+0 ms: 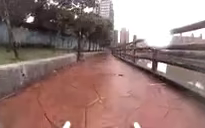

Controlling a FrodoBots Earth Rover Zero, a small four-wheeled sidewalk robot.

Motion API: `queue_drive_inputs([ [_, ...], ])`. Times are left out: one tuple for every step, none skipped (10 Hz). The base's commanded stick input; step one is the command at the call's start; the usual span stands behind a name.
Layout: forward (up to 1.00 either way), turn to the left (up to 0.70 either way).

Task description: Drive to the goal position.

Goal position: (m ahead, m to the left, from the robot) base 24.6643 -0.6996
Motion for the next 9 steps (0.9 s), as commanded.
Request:
queue_drive_inputs([
  [0.5,0.0],
  [0.5,0.0],
  [0.5,0.05],
  [0.5,0.42],
  [0.5,0.5],
  [0.5,0.23],
  [0.5,0.0],
  [0.5,0.0],
  [0.5,0.0],
])
